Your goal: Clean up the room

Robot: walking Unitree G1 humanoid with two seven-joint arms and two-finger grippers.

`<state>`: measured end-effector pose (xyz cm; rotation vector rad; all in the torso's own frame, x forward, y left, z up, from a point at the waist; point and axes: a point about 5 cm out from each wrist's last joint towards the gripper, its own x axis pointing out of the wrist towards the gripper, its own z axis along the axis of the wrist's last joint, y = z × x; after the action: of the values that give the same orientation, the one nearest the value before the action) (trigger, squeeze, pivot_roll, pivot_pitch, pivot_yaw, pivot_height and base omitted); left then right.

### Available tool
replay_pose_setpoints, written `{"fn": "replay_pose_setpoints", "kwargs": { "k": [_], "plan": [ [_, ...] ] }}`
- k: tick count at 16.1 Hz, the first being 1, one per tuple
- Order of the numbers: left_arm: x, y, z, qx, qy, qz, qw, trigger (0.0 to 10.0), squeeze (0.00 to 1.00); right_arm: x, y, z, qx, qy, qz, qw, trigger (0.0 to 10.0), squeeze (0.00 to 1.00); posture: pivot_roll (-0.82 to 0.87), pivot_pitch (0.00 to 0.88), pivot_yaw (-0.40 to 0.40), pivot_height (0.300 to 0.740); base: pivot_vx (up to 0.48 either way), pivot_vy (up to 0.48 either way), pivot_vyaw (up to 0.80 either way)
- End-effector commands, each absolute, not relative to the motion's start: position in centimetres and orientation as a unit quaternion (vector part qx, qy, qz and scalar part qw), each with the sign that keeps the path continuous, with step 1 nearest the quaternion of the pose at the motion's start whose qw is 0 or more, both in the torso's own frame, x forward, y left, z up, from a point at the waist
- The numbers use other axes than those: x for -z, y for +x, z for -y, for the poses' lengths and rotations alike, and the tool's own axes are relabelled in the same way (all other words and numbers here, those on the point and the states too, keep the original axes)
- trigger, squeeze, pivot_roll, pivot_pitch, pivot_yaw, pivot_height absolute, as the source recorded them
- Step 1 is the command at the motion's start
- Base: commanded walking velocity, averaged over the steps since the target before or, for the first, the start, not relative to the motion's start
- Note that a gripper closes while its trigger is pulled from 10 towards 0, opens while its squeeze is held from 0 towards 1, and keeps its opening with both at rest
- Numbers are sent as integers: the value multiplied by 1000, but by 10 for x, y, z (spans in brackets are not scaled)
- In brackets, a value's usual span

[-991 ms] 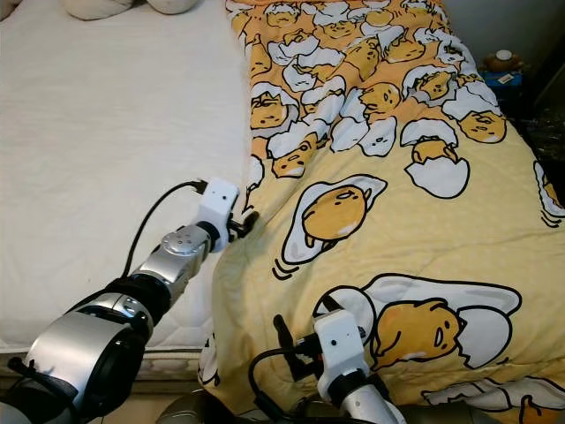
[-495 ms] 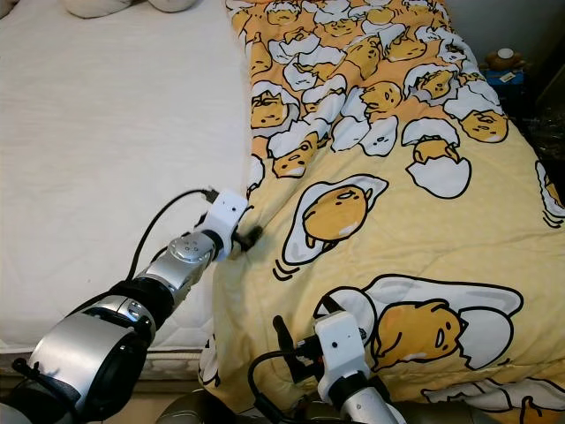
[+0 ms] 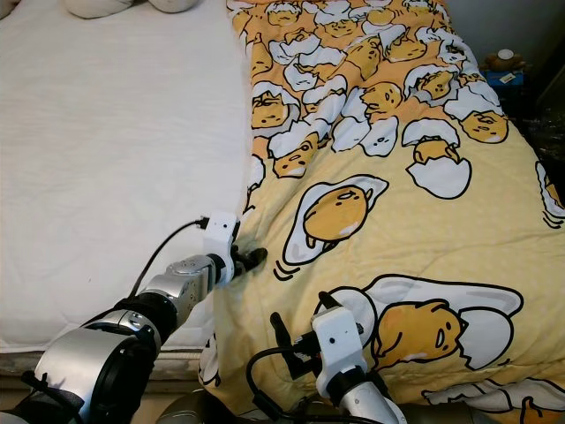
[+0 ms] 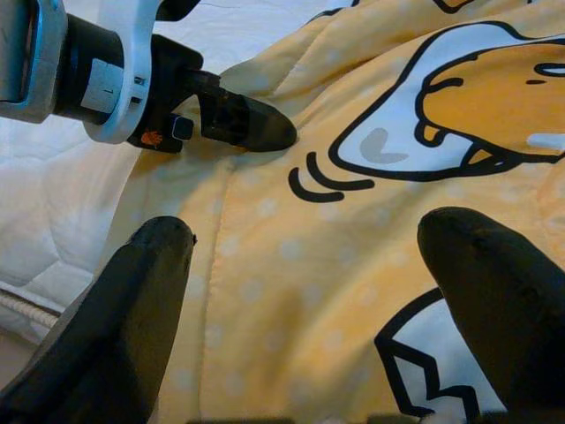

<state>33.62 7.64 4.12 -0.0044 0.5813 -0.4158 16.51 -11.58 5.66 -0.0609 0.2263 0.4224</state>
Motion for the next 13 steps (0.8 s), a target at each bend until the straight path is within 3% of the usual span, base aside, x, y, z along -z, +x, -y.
{"fn": "replay_pose_setpoints", "kwargs": {
  "k": [1, 9, 11, 12, 13],
  "plan": [
    [-38, 335, -80, 201, 17, -285, 937, 0, 0, -53, 162, 116, -211, -29, -124, 969, 10000, 0, -172, 108, 54, 740, 0, 0, 0],
    [-46, 341, -85, 199, 7, -255, 946, 0, 0, -53, 165, 113, -211, -27, -125, 969, 10000, 0, -160, 122, 55, 740, 0, 0, 0],
    [-48, 342, -85, 191, -28, -255, 947, 0, 0, -52, 165, 112, -211, -26, -125, 969, 10000, 0, -156, 124, 56, 740, 0, 0, 0],
    [-46, 340, -83, 187, -107, -275, 937, 0, 0, -52, 166, 112, -212, -24, -125, 969, 10000, 0, -155, 125, 56, 740, 0, 0, 0],
    [-45, 339, -82, 190, -108, -280, 935, 0, 0, -52, 166, 111, -211, -24, -126, 969, 10000, 0, -155, 125, 57, 740, 0, 0, 0]
  ]
}}
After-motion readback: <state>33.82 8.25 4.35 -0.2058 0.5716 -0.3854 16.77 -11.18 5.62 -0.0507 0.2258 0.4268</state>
